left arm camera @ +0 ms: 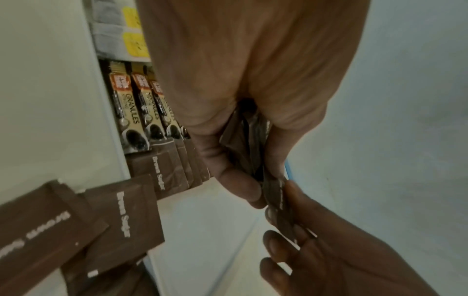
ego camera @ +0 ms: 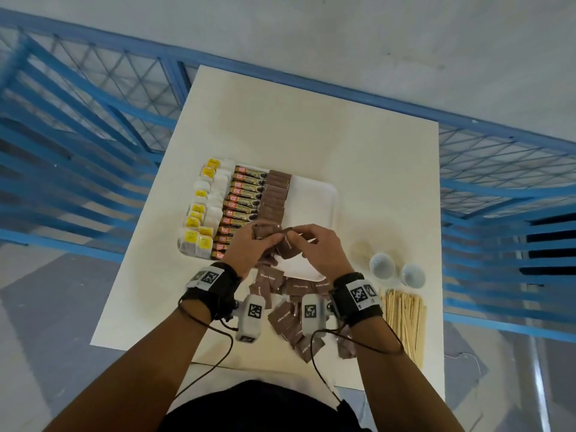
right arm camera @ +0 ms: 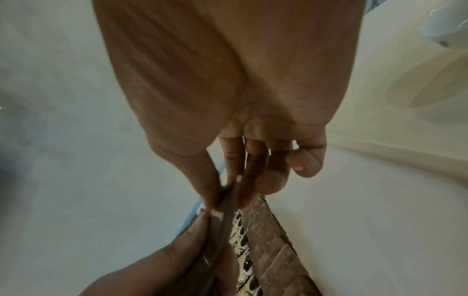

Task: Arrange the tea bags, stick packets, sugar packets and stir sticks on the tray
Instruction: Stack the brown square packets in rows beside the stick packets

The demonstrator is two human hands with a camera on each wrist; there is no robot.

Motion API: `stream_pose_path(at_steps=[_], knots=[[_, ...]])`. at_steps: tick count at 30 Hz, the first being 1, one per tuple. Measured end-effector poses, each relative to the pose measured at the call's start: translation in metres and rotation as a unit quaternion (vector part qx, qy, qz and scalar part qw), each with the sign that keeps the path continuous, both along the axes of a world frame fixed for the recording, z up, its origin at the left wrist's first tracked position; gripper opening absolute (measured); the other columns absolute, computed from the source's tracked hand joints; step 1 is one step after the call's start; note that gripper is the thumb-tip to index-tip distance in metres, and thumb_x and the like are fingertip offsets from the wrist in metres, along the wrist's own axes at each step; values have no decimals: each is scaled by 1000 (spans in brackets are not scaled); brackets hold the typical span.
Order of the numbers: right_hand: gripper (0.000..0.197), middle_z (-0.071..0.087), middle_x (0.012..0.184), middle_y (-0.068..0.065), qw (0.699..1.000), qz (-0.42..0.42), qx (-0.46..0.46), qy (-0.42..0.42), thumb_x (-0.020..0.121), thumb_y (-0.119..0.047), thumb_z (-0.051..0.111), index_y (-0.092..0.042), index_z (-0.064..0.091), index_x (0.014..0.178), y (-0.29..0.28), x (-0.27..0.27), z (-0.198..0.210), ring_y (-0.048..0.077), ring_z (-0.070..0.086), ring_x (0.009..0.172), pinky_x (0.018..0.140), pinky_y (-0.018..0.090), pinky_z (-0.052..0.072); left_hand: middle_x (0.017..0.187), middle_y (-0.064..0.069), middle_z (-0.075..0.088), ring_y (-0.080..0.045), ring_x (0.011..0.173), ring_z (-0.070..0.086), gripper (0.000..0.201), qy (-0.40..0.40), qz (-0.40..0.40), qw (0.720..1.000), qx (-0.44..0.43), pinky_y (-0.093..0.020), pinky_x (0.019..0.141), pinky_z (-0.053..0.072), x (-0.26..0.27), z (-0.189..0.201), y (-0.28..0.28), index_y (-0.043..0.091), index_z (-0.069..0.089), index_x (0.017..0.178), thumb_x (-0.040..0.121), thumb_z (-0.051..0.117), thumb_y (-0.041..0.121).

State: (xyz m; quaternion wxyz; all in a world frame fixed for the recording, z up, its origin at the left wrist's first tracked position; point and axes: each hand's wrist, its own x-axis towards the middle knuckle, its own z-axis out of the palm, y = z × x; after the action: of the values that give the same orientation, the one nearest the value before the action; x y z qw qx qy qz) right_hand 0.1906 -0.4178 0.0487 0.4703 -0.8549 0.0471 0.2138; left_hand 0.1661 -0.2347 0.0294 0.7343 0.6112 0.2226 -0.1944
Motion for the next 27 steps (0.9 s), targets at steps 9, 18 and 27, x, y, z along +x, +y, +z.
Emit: stream_pose_path(at_steps=[9, 18, 27], knots=[[14, 77, 85, 1, 983, -152, 97, 31, 88, -20, 73, -12, 70, 99, 18, 14, 6, 13, 73, 74, 62, 24, 55, 103, -16, 77, -37, 90, 75, 35, 0, -52, 998, -23, -41, 69, 62, 6, 4, 14, 8, 65, 122, 91, 76, 21], [24, 77, 91, 13, 954, -173, 212, 118, 94, -24, 70, 0, 73, 96, 18, 6, 1, 22, 73, 83, 75, 35, 52, 99, -20, 77, -35, 79, 76, 34, 10, 16, 1000, 5, -44, 65, 63, 14, -8, 30, 5, 68, 118, 85, 79, 5], [22, 79, 94, 3, 971, -131, 169, 107, 102, -25, 58, -12, 75, 103, 19, 15, -3, 21, 75, 85, 75, 34, 51, 96, -20, 77, -32, 70, 75, 12, 28, 18, 999, 4, -34, 52, 60, 27, -6, 31, 10, 72, 107, 95, 69, 9]])
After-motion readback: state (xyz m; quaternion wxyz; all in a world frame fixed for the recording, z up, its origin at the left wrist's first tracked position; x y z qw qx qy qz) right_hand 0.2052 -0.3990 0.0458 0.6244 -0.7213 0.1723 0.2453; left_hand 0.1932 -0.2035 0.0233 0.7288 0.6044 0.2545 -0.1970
